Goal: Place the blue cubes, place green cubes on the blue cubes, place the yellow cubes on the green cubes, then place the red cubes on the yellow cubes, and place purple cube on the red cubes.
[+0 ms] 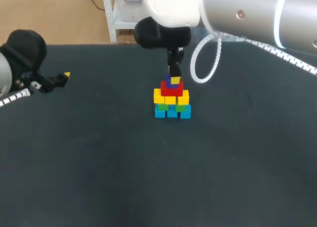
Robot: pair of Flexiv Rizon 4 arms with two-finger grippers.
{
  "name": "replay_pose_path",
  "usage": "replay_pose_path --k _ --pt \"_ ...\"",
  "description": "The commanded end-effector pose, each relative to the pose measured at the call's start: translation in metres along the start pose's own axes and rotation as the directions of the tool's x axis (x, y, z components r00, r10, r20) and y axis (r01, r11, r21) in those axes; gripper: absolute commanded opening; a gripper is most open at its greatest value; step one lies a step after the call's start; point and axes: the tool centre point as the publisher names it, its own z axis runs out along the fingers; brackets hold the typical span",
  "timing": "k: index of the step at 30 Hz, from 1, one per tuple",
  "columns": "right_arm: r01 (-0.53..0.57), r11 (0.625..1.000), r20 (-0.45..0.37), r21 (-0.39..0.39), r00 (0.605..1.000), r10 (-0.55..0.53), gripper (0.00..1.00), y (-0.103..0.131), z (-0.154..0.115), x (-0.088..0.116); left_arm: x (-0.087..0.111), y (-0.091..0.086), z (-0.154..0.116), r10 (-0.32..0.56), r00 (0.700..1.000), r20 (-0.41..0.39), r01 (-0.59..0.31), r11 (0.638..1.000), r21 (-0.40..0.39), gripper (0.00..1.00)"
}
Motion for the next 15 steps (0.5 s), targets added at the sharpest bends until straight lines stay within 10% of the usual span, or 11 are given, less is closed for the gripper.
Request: replay_pose_path --k 1,13,15 --pt "0.000 1.000 0.004 -0.001 1.000 0.000 0.00 -0.0003 0.0011 0.0005 0.0003 0.0001 0.0012 -0.001 1.000 0.003 0.001 1.000 0.000 1.00" --pt "-0.002 1.000 0.012 -0.004 1.000 0.002 0.00 0.0002 0.0031 0.0009 0.0003 0.0001 0.0012 -0.001 1.000 0.003 0.001 1.000 0.000 1.00" --pt "-0.003 1.000 0.014 -0.005 1.000 0.003 0.26 0.0002 0.0036 0.0012 0.0003 0.0001 0.0012 -0.001 1.000 0.003 0.001 1.000 0.000 1.00"
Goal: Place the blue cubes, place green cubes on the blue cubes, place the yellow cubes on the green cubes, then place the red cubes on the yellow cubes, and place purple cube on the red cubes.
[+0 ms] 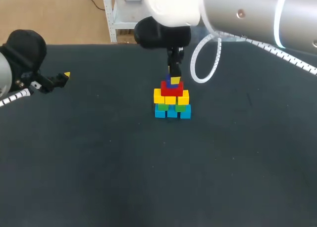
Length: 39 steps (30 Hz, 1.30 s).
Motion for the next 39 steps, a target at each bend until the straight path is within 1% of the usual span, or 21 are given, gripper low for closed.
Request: replay_pose_path --k 1,2,3,4,15,23,28,32,36,39 --pt "0.000 1.000 0.007 -0.001 1.000 0.000 0.41 0.000 0.003 0.002 0.000 0.000 0.001 -0.001 1.000 0.003 0.001 1.000 0.000 1.00" --pt "-0.001 1.000 0.007 -0.002 1.000 0.001 0.55 0.000 0.003 0.002 0.000 0.000 0.001 -0.001 1.000 0.003 0.001 1.000 0.000 1.00" --pt "-0.001 1.000 0.007 -0.002 1.000 0.001 0.96 0.000 0.003 0.002 0.000 0.000 0.001 -0.001 1.000 0.003 0.001 1.000 0.000 1.00" --pt "-0.002 1.000 0.008 -0.003 1.000 0.002 1.00 0.000 0.003 0.002 0.000 0.000 0.001 -0.001 1.000 0.003 0.001 1.000 0.000 1.00" --pt "-0.006 1.000 0.018 -0.002 1.000 0.006 1.00 0.001 0.003 0.003 0.000 0.000 0.001 -0.001 1.000 0.003 0.001 1.000 0.000 1.00" --pt "-0.002 1.000 0.031 0.021 1.000 0.002 1.00 0.009 -0.007 0.003 0.000 0.000 0.001 -0.001 1.000 0.003 0.001 1.000 0.000 1.00" --pt "0.044 0.995 0.036 0.085 0.998 -0.047 1.00 0.025 -0.029 -0.005 0.000 0.000 0.001 -0.001 1.000 0.003 0.001 1.000 0.000 1.00" --pt "0.103 0.978 0.013 0.179 0.994 -0.107 1.00 0.049 -0.056 -0.009 0.000 0.000 0.001 -0.001 1.000 0.003 0.001 1.000 0.000 1.00" --pt "0.096 0.958 -0.006 0.269 0.995 -0.098 1.00 0.076 -0.081 0.004 0.000 0.000 0.001 -0.001 1.000 0.003 0.001 1.000 0.000 1.00" --pt "0.074 0.947 -0.004 0.314 0.997 -0.077 1.00 0.093 -0.091 0.017 0.000 0.000 0.001 -0.001 1.000 0.003 0.001 1.000 0.000 1.00"
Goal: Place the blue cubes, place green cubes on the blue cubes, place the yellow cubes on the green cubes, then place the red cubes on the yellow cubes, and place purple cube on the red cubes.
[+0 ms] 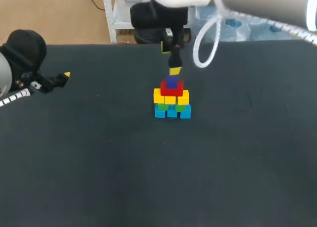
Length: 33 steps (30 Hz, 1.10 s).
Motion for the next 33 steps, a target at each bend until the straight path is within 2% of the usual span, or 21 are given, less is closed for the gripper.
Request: replay_pose_path --k 1,4,9,14,16,33 --pt "-0.024 0.972 0.026 0.234 0.999 0.019 1.00 0.063 -0.016 0.024 0.000 0.000 0.001 -0.001 1.000 0.003 0.001 1.000 0.000 1.00" --pt "-0.038 0.962 0.033 0.269 0.999 0.031 1.00 0.078 -0.020 0.033 0.000 0.000 0.001 -0.001 1.000 0.003 0.001 1.000 0.000 1.00" --pt "-0.050 0.949 0.030 0.312 0.999 0.043 1.00 0.107 -0.019 0.037 0.000 0.000 0.001 -0.001 1.000 0.003 0.001 1.000 0.000 1.00" --pt "-0.058 0.947 0.019 0.317 0.998 0.054 1.00 0.132 -0.006 0.039 0.000 0.000 0.001 -0.001 1.000 0.003 0.001 1.000 0.000 1.00" --pt "-0.074 0.950 0.038 0.303 0.997 0.065 1.00 0.141 0.002 0.041 0.000 0.000 0.001 -0.001 1.000 0.003 0.001 1.000 0.000 1.00" --pt "-0.074 0.950 0.038 0.303 0.997 0.065 1.00 0.141 0.002 0.041 0.000 0.000 0.001 -0.001 1.000 0.003 0.001 1.000 0.000 1.00"
